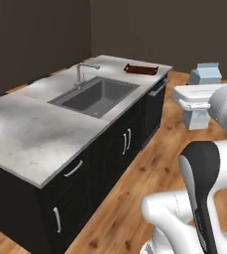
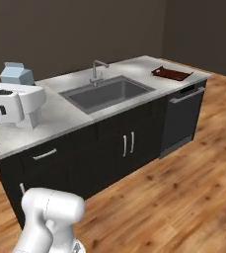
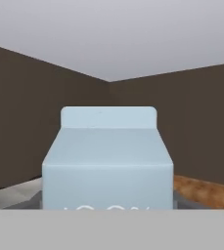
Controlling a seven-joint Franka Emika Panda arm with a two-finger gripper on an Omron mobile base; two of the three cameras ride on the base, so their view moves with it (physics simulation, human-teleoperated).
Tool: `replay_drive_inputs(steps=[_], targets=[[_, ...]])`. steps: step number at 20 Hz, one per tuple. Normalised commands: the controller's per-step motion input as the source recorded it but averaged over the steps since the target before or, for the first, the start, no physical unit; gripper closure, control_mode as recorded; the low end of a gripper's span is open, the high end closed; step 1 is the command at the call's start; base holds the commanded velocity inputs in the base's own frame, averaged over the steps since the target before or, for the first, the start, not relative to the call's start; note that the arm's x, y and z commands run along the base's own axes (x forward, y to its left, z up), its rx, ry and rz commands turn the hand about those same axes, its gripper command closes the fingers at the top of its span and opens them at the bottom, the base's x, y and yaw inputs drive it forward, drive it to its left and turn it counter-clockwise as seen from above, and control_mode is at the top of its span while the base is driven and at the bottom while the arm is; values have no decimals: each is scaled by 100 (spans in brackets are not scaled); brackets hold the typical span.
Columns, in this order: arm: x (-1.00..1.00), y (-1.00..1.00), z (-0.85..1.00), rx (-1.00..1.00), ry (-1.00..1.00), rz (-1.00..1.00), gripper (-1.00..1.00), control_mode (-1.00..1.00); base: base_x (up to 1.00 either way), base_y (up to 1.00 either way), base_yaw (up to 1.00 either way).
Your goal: Take out the milk from the fridge and place it on the tray on the counter. Then take the sugar cube near the tray and place it in the tray.
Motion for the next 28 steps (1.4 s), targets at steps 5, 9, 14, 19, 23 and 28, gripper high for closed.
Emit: replay_drive_inputs(steps=[5, 9, 14, 19, 23, 28], targets=[[0, 0, 0, 0, 0, 0, 100, 100, 53, -100, 29], [0, 0, 0, 0, 0, 0, 100, 100, 43, -100, 31], [0, 0, 0, 0, 0, 0, 100, 100, 37, -100, 39], [0, 0, 0, 0, 0, 0, 100, 100, 35, -100, 40], [0, 0, 0, 0, 0, 0, 100, 100, 34, -100, 39], [0, 0, 0, 0, 0, 0, 100, 100, 30, -100, 34]])
